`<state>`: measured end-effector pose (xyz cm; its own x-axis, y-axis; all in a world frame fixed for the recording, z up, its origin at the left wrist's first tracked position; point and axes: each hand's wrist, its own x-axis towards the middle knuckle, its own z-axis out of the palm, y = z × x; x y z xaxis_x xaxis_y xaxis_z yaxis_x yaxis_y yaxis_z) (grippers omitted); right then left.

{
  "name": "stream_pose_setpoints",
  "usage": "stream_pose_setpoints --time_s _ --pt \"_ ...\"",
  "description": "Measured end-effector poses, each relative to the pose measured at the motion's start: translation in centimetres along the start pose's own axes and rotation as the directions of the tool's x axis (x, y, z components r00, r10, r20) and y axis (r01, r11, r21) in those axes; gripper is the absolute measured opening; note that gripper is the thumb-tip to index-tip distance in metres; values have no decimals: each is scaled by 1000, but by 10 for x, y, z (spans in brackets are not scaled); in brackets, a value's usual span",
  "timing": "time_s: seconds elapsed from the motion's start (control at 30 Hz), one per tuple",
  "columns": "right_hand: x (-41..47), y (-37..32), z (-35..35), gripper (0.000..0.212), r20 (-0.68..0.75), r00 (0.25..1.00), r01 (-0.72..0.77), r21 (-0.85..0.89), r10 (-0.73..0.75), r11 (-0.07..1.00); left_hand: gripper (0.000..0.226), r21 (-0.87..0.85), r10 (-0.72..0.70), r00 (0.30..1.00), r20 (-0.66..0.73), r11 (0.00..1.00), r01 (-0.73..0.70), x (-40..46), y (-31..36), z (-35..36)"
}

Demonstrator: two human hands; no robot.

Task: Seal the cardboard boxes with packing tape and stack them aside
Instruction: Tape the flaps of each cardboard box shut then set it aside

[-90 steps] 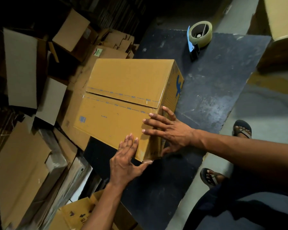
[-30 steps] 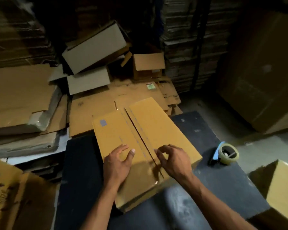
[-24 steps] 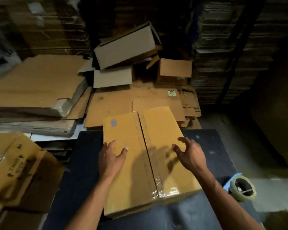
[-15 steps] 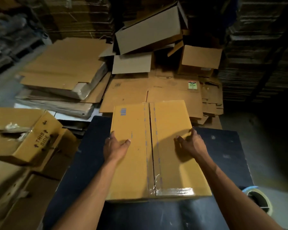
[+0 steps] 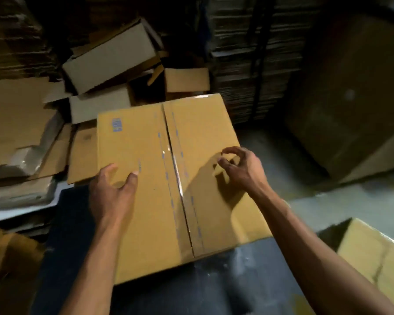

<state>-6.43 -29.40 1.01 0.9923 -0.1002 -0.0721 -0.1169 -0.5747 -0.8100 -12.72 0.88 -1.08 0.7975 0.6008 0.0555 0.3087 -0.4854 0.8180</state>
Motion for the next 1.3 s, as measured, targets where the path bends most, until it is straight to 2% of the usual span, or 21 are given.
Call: stream_pose_setpoints --time_s 0.13,0.27,0.4,0.5,0.6,0.67,0.77,0.87,1.03,1.07,1.1,1.17,1.3 --pt "-49 11 -93 32 -219 974 -51 41 59 998 50 -108 181 973 144 980 -167 -28 66 28" --pt "-108 55 -183 29 -465 874 -132 53 141 990 48 -293 363 870 334 917 -270 -76 128 85" --pt "-167 115 -251 28 -634 725 -250 121 268 961 41 -410 485 655 580 868 -280 -144 178 152" --pt "-211 164 -295 25 -719 608 -317 168 336 934 41 -456 527 499 688 849 -267 -200 211 203" --pt "-252 224 -333 27 -761 496 -406 221 417 887 41 -474 552 386 740 834 -283 -263 236 256" --pt "-270 271 -359 27 -771 428 -451 270 471 851 30 -452 532 306 790 842 -295 -307 248 294" --pt "-284 357 -397 26 -743 364 -493 358 562 793 29 -398 486 217 846 849 -347 -374 256 363" --pt "-288 458 -449 25 -696 325 -532 425 641 732 38 -306 393 214 894 886 -350 -449 268 455" --pt "-279 636 -576 28 -628 258 -686 416 734 597 16 -108 127 129 984 984 -142 -591 300 627" --pt "-275 662 -592 30 -614 265 -711 396 743 581 14 -54 71 137 988 991 -122 -609 303 652" --pt "-268 686 -606 32 -593 280 -726 384 755 571 15 -14 32 155 987 994 -112 -623 305 677" --pt "-251 730 -620 33 -508 329 -739 386 796 552 22 58 -30 234 972 992 -110 -641 302 726" --pt "-209 803 -596 32 -331 396 -738 440 857 511 29 157 -98 380 920 979 -128 -636 273 806"
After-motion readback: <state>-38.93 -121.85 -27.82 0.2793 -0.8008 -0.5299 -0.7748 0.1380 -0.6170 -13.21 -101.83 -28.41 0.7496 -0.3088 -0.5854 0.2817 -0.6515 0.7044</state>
